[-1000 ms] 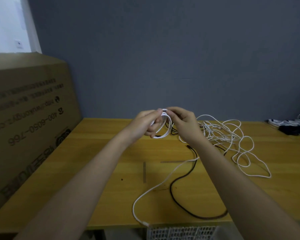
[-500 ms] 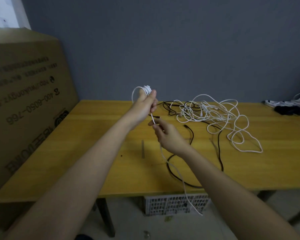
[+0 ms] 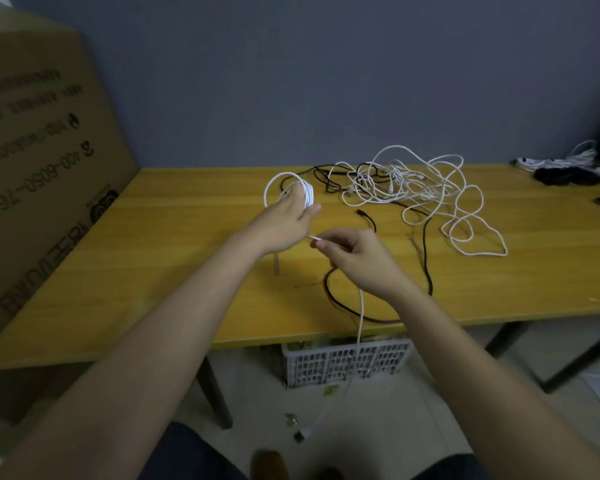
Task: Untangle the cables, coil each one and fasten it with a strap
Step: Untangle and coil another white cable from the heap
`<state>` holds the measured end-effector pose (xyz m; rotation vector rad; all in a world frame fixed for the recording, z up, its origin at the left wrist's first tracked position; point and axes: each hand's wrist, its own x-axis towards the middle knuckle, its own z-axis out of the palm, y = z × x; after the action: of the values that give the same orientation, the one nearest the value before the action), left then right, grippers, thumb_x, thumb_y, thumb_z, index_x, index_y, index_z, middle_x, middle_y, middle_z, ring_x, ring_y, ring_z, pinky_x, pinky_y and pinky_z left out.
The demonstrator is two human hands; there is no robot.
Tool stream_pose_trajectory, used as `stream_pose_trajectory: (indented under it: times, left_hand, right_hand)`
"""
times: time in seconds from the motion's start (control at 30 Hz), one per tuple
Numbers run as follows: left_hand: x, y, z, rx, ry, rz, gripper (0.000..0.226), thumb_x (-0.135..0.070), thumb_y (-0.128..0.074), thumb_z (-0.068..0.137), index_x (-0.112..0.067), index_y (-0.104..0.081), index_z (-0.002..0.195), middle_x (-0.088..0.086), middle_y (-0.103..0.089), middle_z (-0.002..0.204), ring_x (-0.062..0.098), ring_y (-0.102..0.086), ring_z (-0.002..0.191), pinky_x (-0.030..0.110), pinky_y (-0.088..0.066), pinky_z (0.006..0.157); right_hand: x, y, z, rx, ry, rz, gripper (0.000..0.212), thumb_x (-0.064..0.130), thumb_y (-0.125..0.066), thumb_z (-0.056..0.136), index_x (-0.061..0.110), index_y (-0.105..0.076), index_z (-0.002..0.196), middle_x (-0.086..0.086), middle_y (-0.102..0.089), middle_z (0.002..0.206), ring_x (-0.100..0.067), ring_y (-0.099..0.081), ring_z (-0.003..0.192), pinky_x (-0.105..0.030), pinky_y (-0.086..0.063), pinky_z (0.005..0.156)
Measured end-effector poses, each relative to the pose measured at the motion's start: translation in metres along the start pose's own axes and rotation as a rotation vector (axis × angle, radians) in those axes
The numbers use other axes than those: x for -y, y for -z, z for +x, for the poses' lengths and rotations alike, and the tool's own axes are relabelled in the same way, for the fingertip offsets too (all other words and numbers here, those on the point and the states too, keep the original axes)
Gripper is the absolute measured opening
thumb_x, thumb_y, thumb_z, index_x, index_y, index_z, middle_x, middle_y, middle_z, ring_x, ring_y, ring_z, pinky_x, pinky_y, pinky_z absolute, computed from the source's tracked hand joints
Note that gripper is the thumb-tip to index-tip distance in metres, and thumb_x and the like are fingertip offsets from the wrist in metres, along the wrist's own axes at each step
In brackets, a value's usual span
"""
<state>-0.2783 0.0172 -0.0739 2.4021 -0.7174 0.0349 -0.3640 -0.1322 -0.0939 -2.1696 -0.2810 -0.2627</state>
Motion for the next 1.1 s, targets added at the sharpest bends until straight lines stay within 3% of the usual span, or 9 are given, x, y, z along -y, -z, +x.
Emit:
stream_pose_trajectory:
  times: [0.13, 0.23, 0.33, 0.47, 0.6, 0.7, 0.77, 0.93, 1.1]
  left_hand:
    - [-0.011, -0.012, -0.021, 0.044, -0.004, -0.024, 0.035, -0.044, -0.030, 0.102, -0.014, -0.048, 0.106, 0.001, -0.053, 0.097, 0.018, -0.050, 0.089, 0.031, -0.034, 0.074]
    - [-0.016, -0.023, -0.045, 0.060, 0.006, -0.233, 0.050, -0.050, -0.027, 0.100, -0.008, -0.055, 0.096, -0.008, -0.054, 0.068, 0.007, -0.050, 0.062, 0.031, -0.036, 0.063]
    - [-0.021, -0.029, -0.068, 0.160, 0.016, -0.446, 0.047, -0.054, -0.030, 0.096, -0.014, -0.053, 0.102, -0.015, -0.039, 0.042, 0.002, -0.034, 0.041, 0.025, -0.029, 0.050]
    - [-0.028, -0.040, -0.093, 0.253, -0.019, -0.615, 0.044, -0.051, -0.032, 0.092, -0.011, -0.046, 0.081, -0.012, -0.033, 0.042, 0.003, -0.028, 0.041, 0.019, -0.030, 0.047]
    - [-0.028, -0.048, -0.104, 0.223, 0.017, -0.856, 0.042, -0.038, -0.028, 0.101, -0.010, -0.040, 0.072, -0.010, -0.026, 0.042, 0.009, -0.023, 0.039, 0.019, -0.032, 0.045]
    - [-0.028, -0.045, -0.100, 0.144, 0.005, -0.982, 0.042, -0.027, -0.026, 0.104, -0.010, -0.040, 0.069, -0.009, -0.025, 0.039, 0.007, -0.021, 0.034, 0.024, -0.031, 0.046]
    - [-0.031, -0.040, -0.094, 0.112, -0.030, -1.062, 0.040, -0.026, -0.026, 0.104, -0.011, -0.039, 0.069, -0.009, -0.024, 0.039, 0.007, -0.018, 0.034, 0.024, -0.033, 0.047]
    - [-0.045, -0.013, -0.079, -0.017, -0.063, -1.309, 0.043, -0.034, -0.024, 0.104, -0.015, -0.035, 0.067, -0.011, -0.023, 0.038, 0.004, -0.016, 0.032, 0.019, -0.035, 0.046]
    - [-0.049, 0.012, -0.051, -0.273, -0.150, -1.256, 0.039, -0.036, -0.020, 0.105, -0.017, -0.038, 0.077, -0.012, -0.030, 0.046, 0.003, -0.022, 0.037, 0.023, -0.032, 0.055]
  right_hand:
    - [0.005, 0.005, -0.022, -0.084, 0.067, -0.071, 0.013, 0.019, -0.058, 0.095, 0.017, -0.070, 0.098, 0.020, -0.059, 0.070, 0.001, -0.052, 0.064, -0.016, -0.037, 0.058]
    - [0.000, 0.003, -0.043, -0.195, 0.137, -0.231, 0.015, 0.030, -0.065, 0.090, 0.016, -0.072, 0.092, 0.017, -0.056, 0.069, -0.004, -0.050, 0.061, -0.026, -0.037, 0.057]
    - [-0.010, 0.002, -0.057, -0.391, 0.133, -0.331, 0.033, 0.048, -0.068, 0.081, 0.015, -0.071, 0.078, 0.015, -0.047, 0.059, -0.001, -0.044, 0.055, -0.025, -0.033, 0.051]
    - [-0.014, -0.001, -0.064, -0.486, 0.314, -0.253, 0.012, 0.023, -0.068, 0.087, 0.012, -0.073, 0.091, 0.016, -0.046, 0.072, 0.003, -0.045, 0.068, -0.008, -0.031, 0.065]
    - [-0.014, -0.006, -0.065, -0.432, 0.338, -0.178, 0.016, 0.012, -0.059, 0.093, 0.013, -0.072, 0.102, 0.011, -0.049, 0.079, 0.002, -0.046, 0.073, -0.009, -0.031, 0.070]
    - [-0.008, -0.004, -0.050, -0.421, 0.095, -0.037, 0.009, 0.031, -0.068, 0.087, 0.025, -0.069, 0.081, 0.006, -0.053, 0.067, -0.004, -0.046, 0.058, -0.018, -0.033, 0.056]
    - [-0.003, 0.003, -0.038, -0.449, -0.063, 0.056, 0.024, 0.042, -0.073, 0.080, 0.021, -0.067, 0.069, 0.003, -0.051, 0.058, -0.005, -0.040, 0.051, -0.020, -0.031, 0.050]
    - [0.005, 0.003, -0.011, -0.298, -0.018, 0.381, 0.016, 0.013, -0.058, 0.095, 0.004, -0.071, 0.094, 0.019, -0.058, 0.054, 0.004, -0.048, 0.050, -0.011, -0.036, 0.051]
    - [-0.018, -0.014, 0.005, -0.207, -0.078, 0.304, 0.022, 0.018, -0.049, 0.100, 0.015, -0.070, 0.092, 0.003, -0.049, 0.054, -0.002, -0.036, 0.042, -0.016, -0.031, 0.046]
